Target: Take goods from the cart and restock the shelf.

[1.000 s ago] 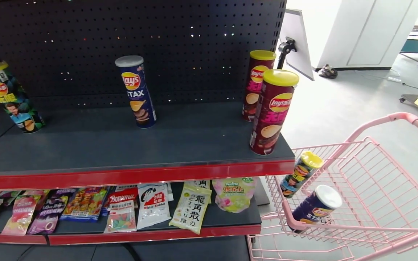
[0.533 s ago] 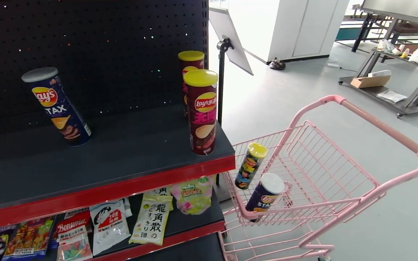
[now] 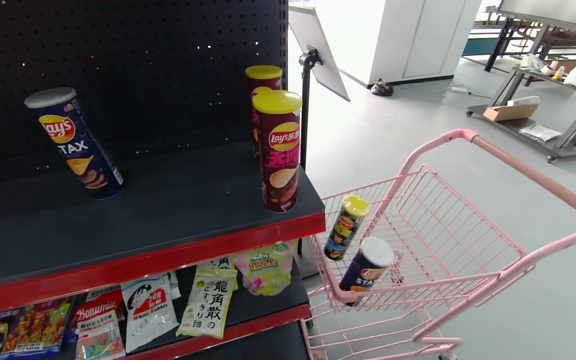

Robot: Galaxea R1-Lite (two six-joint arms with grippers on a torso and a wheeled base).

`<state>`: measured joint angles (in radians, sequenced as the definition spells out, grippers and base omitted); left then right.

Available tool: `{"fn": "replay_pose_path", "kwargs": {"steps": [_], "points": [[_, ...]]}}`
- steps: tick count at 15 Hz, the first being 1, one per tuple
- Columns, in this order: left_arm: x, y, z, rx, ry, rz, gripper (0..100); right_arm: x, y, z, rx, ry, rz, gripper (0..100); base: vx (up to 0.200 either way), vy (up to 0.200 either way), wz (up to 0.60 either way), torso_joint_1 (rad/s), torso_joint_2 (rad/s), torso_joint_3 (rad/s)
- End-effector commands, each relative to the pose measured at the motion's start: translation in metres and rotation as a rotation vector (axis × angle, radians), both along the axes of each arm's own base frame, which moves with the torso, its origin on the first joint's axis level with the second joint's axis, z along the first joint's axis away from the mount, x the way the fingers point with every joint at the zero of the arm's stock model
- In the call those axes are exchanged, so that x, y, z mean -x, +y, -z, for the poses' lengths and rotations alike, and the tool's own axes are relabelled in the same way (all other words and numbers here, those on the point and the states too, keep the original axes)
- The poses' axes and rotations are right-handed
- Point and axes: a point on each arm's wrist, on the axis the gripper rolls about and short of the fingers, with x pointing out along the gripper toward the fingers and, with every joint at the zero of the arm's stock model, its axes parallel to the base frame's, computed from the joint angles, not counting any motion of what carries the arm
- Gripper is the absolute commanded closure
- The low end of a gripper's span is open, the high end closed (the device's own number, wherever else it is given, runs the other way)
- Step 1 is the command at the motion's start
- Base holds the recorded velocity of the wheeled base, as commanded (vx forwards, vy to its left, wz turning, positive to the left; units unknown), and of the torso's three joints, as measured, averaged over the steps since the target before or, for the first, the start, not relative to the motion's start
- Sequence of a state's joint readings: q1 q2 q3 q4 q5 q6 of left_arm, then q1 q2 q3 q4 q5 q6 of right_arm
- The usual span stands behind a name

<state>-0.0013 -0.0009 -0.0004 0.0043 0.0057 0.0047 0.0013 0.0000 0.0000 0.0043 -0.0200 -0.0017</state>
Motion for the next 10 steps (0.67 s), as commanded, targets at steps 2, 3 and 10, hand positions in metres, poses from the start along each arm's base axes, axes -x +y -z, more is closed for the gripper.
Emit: {"fn": "replay_pose_path", "kwargs": {"steps": [2,3,10], "points": [[0.0000,0.0000,-0.0003,0.000,0.000,0.000,0,0.0000,0.0000,0.0000,0.000,0.000,0.000,0,0.000,0.000,0.00,-0.144,0.37,0.227],[-0.0001,0.0000,0.0001,0.000,0.002,0.000,0,0.0000,0.0000,0.0000,0.000,0.000,0.000,0,0.000,0.000,0.00,-0.139,0.37,0.237],[-0.0001,0.0000,0.0001,0.000,0.002,0.000,0,-0.0001,0.0000,0.0000,0.000,0.002,0.000,0,0.000,0.000,0.00,-0.161,0.46,0.302]]}}
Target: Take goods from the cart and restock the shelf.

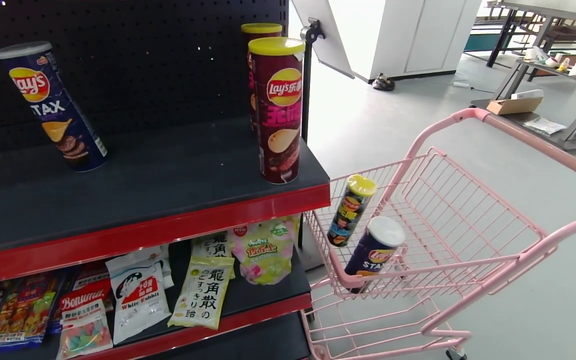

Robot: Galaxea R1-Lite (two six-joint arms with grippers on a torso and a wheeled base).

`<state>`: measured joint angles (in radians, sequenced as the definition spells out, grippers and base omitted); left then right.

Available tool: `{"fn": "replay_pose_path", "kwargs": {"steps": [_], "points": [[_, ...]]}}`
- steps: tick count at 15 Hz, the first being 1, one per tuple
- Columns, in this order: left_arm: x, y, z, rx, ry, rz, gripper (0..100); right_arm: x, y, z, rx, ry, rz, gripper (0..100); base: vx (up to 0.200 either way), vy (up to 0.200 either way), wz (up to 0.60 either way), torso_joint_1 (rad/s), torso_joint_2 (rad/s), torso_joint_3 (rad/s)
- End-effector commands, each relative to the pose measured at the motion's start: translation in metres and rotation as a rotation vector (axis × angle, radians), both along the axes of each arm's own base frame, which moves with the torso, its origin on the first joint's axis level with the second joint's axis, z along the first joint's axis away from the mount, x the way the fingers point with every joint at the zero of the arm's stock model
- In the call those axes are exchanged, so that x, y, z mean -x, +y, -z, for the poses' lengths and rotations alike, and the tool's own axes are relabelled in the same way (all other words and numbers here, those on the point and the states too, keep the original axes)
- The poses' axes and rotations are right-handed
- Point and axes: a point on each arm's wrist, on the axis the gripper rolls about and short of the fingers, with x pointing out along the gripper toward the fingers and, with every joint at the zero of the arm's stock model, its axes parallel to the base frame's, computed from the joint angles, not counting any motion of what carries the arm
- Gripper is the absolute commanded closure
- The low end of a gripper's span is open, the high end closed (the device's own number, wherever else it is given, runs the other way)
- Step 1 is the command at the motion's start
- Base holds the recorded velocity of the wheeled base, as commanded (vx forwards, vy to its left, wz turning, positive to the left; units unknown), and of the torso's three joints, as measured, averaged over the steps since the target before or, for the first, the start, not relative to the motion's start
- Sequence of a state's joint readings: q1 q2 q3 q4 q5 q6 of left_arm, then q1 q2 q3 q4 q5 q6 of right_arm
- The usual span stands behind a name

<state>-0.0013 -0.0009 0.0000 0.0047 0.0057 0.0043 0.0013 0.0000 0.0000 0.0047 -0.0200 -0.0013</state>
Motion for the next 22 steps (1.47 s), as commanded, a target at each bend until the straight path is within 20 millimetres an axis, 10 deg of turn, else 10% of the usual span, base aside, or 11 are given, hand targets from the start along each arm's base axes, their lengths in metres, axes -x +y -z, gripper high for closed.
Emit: {"fn": "replay_pose_path", "kwargs": {"steps": [1,20,22], "points": [[0.000,0.000,0.000,0.000,0.001,0.000,0,0.000,0.000,0.000,0.000,0.001,0.000,0,0.000,0.000,0.00,-0.173,0.55,0.378],[0.000,0.000,0.000,0.000,0.001,-0.002,0,0.000,0.000,0.000,0.029,0.000,-0.005,0,0.000,0.000,0.00,-0.074,0.32,0.242],[0.000,0.000,0.000,0.000,0.001,-0.006,0,-0.003,0.000,-0.063,-0.037,-0.028,-0.079,0,0.000,0.000,0.00,0.000,0.00,0.000]]}}
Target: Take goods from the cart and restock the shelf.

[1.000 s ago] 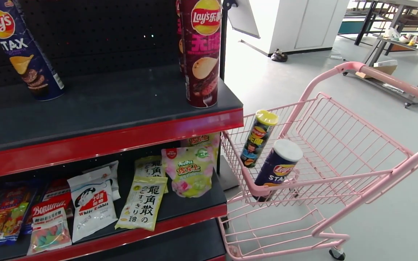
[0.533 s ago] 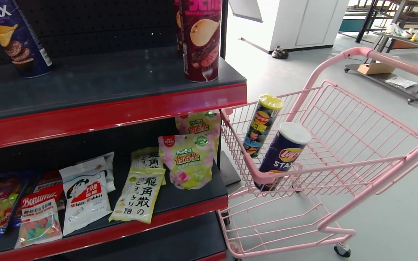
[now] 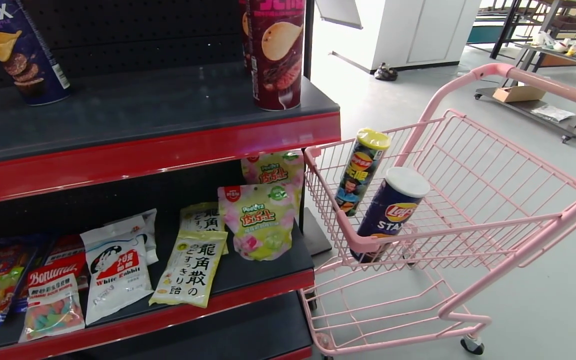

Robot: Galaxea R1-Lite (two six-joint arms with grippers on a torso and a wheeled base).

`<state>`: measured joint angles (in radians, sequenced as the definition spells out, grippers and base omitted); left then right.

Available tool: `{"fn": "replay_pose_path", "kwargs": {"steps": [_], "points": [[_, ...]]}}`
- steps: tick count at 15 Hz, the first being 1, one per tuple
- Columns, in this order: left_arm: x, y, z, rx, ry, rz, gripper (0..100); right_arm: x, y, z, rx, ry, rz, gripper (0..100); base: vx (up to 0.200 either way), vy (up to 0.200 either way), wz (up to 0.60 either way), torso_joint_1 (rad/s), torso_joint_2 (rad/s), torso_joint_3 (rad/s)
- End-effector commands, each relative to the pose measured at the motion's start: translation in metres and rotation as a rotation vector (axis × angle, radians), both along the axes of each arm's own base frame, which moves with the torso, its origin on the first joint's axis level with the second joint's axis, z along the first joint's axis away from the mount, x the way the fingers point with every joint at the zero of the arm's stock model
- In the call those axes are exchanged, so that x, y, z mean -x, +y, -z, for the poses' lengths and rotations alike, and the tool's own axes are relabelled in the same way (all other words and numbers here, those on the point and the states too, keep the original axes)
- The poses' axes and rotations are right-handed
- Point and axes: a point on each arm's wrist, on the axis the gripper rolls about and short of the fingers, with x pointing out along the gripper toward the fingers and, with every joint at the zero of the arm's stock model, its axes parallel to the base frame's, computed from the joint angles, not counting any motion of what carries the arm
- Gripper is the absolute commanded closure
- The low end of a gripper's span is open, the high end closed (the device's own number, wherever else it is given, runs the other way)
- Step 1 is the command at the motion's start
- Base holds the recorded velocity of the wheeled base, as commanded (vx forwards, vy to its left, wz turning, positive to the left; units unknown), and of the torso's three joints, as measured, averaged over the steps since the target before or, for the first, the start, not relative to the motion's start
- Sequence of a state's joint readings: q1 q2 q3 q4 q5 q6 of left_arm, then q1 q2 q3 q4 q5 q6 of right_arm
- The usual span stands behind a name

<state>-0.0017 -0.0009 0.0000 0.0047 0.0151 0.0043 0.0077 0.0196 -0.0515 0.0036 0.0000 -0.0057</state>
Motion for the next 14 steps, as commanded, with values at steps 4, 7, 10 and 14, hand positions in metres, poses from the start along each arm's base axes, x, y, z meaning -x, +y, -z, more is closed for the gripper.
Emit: {"fn": "replay_pose_path", "kwargs": {"steps": [4,7,10,14], "points": [[0.000,0.000,0.000,0.000,0.001,-0.003,0,-0.097,0.012,-0.161,-0.151,0.141,-0.224,0,0.000,0.000,0.00,0.000,0.00,0.000],[0.000,0.000,0.000,0.000,0.001,-0.003,0,-0.191,0.030,-0.128,-0.174,0.208,-0.277,0,0.000,0.000,0.00,0.000,0.00,0.000],[0.000,0.000,0.000,0.000,0.001,-0.003,0,-0.220,0.042,-0.101,-0.166,0.334,-0.325,0,0.000,0.000,0.00,0.000,0.00,0.000],[0.000,0.000,0.000,0.000,0.001,-0.003,0,-0.228,0.065,-0.086,-0.146,0.407,-0.413,0,0.000,0.000,0.00,0.000,0.00,0.000]]}}
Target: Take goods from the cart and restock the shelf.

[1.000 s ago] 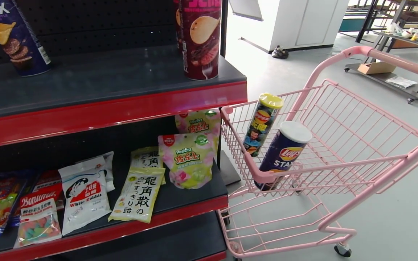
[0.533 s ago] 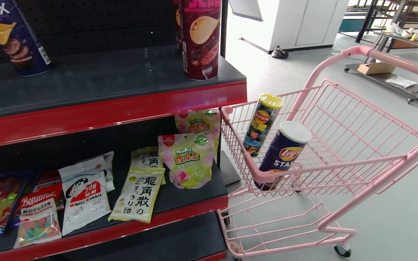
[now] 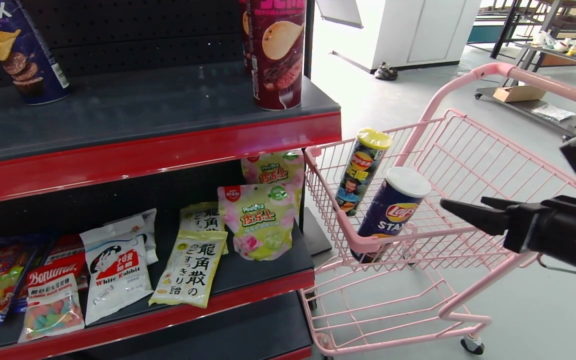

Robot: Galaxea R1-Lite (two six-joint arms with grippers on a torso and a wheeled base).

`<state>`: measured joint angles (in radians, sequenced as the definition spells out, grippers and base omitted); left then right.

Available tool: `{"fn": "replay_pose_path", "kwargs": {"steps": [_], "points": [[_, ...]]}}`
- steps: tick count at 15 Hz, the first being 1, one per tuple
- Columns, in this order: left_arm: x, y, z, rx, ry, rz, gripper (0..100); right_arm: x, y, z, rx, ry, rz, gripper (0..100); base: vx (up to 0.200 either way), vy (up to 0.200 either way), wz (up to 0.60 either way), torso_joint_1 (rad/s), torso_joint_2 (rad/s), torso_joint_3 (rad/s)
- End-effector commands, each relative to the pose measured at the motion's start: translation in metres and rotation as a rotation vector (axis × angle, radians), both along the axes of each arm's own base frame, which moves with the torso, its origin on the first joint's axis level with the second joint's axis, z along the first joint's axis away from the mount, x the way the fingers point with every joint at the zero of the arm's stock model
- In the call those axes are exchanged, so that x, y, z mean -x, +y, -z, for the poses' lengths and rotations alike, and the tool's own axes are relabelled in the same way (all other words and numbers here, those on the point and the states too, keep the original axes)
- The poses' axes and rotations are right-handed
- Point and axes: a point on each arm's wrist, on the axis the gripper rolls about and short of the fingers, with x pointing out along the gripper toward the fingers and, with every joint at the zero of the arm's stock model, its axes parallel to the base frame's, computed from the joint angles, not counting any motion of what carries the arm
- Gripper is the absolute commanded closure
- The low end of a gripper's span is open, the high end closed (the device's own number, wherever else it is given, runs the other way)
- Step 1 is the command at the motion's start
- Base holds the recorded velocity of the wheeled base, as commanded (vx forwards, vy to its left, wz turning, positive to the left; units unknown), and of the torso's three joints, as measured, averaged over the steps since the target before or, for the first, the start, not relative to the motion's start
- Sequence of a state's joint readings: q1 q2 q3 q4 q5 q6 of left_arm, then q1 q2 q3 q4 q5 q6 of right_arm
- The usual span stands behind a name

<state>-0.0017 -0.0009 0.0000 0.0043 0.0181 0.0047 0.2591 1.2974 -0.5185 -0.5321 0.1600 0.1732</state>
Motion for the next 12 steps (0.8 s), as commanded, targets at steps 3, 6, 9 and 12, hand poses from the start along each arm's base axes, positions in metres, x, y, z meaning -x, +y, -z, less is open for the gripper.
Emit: {"fn": "replay_pose_path", "kwargs": {"steps": [3,6,9,12], "points": [[0.000,0.000,0.000,0.000,0.001,0.000,0,-0.020,0.024,0.022,0.029,0.094,-0.081,0,0.000,0.000,0.00,0.000,0.00,0.000],[0.000,0.000,0.000,0.000,0.001,0.000,0,-0.022,0.033,0.029,0.040,0.123,-0.116,0,0.000,0.000,0.00,0.000,0.00,0.000],[0.000,0.000,0.000,0.000,0.001,0.000,0,-0.036,0.042,0.032,0.045,0.134,-0.130,0,0.000,0.000,0.00,0.000,0.00,0.000],[0.000,0.000,0.000,0.000,0.001,0.000,0,-0.059,0.051,0.034,0.035,0.095,-0.123,0,0.000,0.000,0.00,0.000,0.00,0.000]]}}
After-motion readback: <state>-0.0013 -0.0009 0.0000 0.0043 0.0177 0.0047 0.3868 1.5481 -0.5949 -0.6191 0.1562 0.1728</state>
